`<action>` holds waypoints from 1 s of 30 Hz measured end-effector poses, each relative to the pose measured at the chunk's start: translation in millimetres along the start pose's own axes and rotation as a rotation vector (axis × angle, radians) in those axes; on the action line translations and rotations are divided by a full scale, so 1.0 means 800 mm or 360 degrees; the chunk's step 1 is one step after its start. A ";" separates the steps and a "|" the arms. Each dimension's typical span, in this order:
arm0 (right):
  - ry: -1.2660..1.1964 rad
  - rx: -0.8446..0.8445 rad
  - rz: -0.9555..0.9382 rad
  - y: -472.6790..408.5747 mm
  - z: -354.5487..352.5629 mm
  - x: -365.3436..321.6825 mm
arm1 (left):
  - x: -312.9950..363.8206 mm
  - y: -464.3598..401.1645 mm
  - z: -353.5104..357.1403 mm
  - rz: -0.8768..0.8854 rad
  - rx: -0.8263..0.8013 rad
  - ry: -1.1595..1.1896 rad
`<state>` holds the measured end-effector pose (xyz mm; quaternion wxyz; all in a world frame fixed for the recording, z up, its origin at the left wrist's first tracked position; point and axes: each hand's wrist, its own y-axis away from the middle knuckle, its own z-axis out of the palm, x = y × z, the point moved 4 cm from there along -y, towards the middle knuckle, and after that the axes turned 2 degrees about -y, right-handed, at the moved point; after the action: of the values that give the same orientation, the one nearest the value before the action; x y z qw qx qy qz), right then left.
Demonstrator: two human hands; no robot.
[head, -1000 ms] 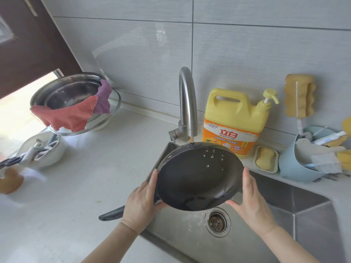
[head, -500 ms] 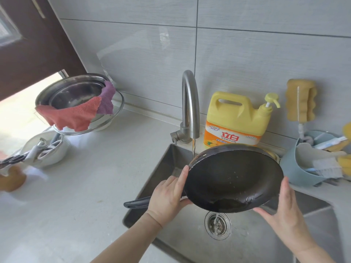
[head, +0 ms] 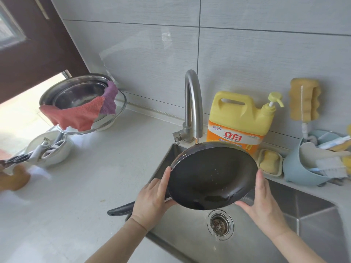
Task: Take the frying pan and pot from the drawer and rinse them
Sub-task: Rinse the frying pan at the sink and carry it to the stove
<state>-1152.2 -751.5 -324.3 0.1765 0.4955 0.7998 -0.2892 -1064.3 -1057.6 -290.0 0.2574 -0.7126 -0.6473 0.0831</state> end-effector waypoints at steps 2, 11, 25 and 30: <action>-0.0029 -0.0039 -0.0030 -0.004 0.012 -0.012 | -0.011 0.005 -0.014 -0.0104 0.0047 -0.0011; 0.0056 -0.0213 -0.0235 -0.019 0.055 -0.065 | -0.065 0.054 -0.038 -0.0327 -0.0003 -0.0069; 0.0096 -0.0088 -0.0099 0.000 0.010 -0.025 | -0.022 0.025 -0.006 -0.0208 0.0046 0.0023; 0.0142 -0.0040 -0.0024 0.021 -0.027 0.005 | 0.009 0.002 0.012 -0.0110 -0.0022 0.0172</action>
<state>-1139.0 -729.5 -314.6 0.1446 0.4995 0.8142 -0.2582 -1066.4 -1048.5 -297.5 0.2898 -0.6949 -0.6573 0.0311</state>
